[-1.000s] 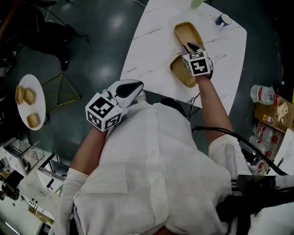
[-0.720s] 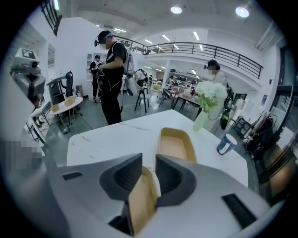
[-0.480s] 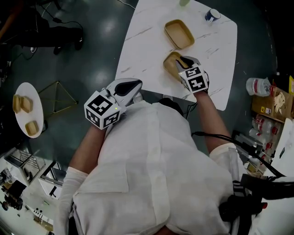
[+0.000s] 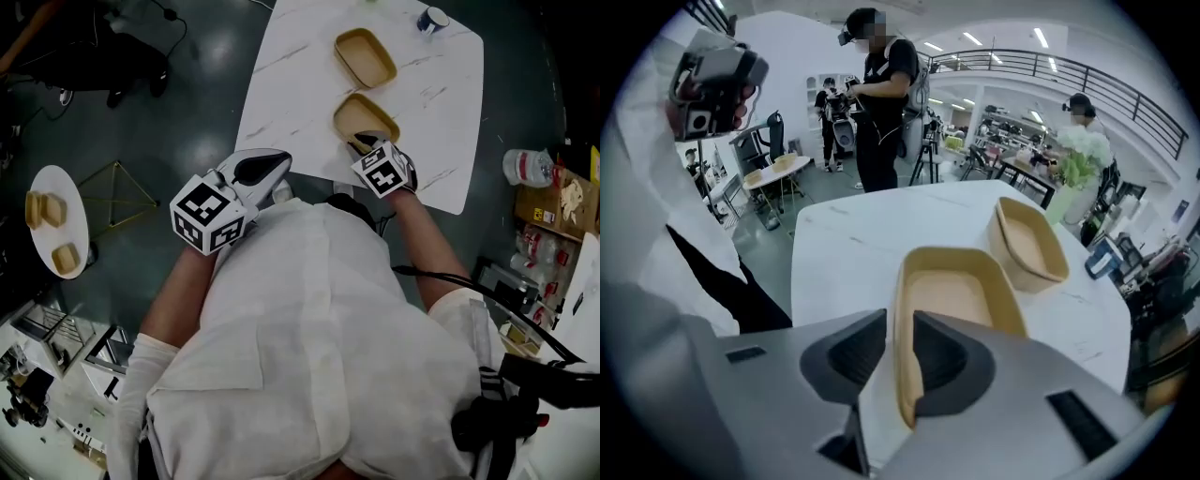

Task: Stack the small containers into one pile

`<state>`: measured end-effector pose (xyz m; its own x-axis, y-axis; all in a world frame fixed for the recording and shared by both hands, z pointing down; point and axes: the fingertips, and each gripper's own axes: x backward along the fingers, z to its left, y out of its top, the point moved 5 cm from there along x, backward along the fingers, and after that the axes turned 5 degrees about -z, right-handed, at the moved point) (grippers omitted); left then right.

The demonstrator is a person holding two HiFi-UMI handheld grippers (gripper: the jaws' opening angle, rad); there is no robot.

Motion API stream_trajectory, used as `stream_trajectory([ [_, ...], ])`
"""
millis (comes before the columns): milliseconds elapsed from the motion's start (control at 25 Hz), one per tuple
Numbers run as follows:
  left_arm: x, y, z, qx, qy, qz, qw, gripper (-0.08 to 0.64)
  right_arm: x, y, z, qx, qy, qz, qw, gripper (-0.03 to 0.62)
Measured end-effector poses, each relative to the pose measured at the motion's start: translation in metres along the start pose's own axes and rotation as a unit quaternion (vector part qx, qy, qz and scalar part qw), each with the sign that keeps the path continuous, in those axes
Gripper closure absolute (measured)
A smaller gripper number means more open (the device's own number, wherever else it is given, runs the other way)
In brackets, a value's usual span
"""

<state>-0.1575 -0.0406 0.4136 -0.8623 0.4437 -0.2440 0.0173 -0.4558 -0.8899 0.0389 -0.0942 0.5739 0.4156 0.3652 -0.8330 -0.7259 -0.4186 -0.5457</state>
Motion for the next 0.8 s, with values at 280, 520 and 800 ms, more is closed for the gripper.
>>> stream_trajectory([
  [280,0.011,-0.007,0.003,0.005,0.009,0.001,1.0000,0.552,-0.009,-0.008,0.006,-0.001,-0.003,0.015,1.000,0.541],
  [520,0.014,-0.008,0.006,0.009,0.013,-0.004,0.9999,0.552,-0.006,-0.009,0.009,0.006,-0.003,0.020,1.000,0.565],
  [800,0.014,-0.004,0.009,0.010,0.011,-0.009,0.9998,0.552,0.015,-0.005,0.008,0.006,-0.024,0.012,1.000,0.574],
])
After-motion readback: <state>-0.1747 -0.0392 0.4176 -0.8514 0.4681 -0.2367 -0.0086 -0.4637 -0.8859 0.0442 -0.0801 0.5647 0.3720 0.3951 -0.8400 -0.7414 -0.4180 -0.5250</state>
